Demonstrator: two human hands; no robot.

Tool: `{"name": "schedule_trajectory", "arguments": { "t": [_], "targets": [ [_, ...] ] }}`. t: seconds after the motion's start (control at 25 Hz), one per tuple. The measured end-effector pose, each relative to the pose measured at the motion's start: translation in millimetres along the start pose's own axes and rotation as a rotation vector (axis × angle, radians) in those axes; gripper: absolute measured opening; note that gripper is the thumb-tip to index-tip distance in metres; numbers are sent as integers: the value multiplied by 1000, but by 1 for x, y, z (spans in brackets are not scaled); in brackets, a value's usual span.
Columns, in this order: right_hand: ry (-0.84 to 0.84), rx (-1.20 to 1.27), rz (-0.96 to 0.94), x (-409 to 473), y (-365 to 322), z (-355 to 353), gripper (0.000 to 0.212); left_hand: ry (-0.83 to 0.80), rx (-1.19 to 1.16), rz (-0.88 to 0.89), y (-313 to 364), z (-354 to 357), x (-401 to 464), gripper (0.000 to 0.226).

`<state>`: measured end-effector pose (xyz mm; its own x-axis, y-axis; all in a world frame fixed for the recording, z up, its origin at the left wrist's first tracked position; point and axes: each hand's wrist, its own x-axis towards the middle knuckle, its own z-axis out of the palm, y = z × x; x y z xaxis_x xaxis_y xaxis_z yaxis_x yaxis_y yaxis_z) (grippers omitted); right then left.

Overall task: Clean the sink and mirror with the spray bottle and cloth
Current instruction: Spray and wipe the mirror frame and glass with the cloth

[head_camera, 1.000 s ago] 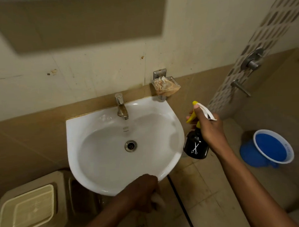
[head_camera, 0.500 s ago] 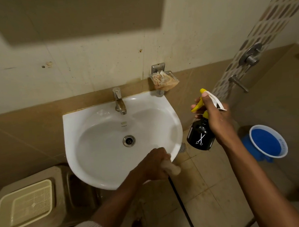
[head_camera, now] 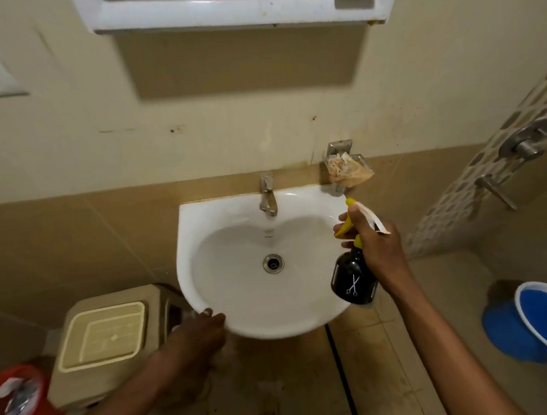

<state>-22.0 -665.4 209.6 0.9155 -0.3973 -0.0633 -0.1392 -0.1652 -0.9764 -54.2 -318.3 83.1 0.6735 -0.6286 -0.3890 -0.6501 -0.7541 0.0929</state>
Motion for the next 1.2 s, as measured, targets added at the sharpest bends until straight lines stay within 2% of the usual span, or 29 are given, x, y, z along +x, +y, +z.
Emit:
{"name": "schedule_trajectory", "arguments": {
  "t": [0.04, 0.12, 0.2, 0.24, 0.28, 0.32, 0.4, 0.44, 0.48, 0.56, 0.64, 0.72, 0.76, 0.84, 0.88, 0.96, 1.0, 1.08, 1.12, 1.2],
  "targets": [
    [-29, 5, 1, -5, 0, 7, 41, 19, -78, -94, -13, 2, -21, 31],
    [-106, 3, -4, -15, -5, 19, 37, 119, -474, -333, -26, -17, -66, 23],
    [-198, 20, -30, -24, -17, 29, 32, 392, -1013, -478, -36, -41, -112, 23],
    [-250, 44, -41, -28, -24, 34, 30, 578, -1283, -490, -38, -54, -133, 37],
    [-310, 64, -62, -31, -39, 40, 27, 770, -1480, -441, -41, -69, -150, 52],
    [-369, 73, -95, -37, -55, 48, 27, 980, -1618, -365, -42, -91, -159, 51],
    [-459, 92, -199, -49, -98, 67, 25, 1416, -1747, -166, -50, -150, -166, 16],
    [-490, 115, -256, -58, -123, 75, 23, 1570, -1756, -68, -58, -186, -164, 25],
    [-505, 128, -332, -65, -152, 84, 22, 1654, -1759, 96, -61, -232, -164, 25],
    [-496, 113, -490, -77, -202, 99, 22, 1707, -1804, 406, -66, -314, -160, 22],
    [-470, 71, -618, -85, -253, 114, 27, 1778, -1932, 580, -72, -389, -160, 36],
    [-376, 29, -743, -90, -300, 134, 35, 1666, -2125, 686, -86, -450, -163, 43],
    [-316, 24, -794, -91, -322, 144, 37, 1576, -2143, 727, -88, -476, -166, 37],
    [-210, 41, -873, -88, -368, 160, 40, 1540, -2048, 740, -95, -515, -166, 12],
    [-140, 45, -914, -87, -394, 171, 41, 1543, -1984, 751, -102, -534, -168, 10],
    [8, 26, -977, -83, -440, 186, 41, 1592, -1779, 657, -116, -569, -170, 12],
    [60, 29, -1009, -81, -463, 191, 41, 1628, -1651, 587, -126, -588, -171, 17],
    [150, 60, -1062, -78, -503, 198, 40, 1725, -1388, 405, -147, -628, -171, 53],
    [195, 69, -1088, -77, -519, 199, 40, 1777, -1270, 331, -153, -645, -173, 61],
    [272, 68, -1147, -74, -542, 200, 37, 1845, -1075, 266, -150, -673, -180, 56]
  ]
}}
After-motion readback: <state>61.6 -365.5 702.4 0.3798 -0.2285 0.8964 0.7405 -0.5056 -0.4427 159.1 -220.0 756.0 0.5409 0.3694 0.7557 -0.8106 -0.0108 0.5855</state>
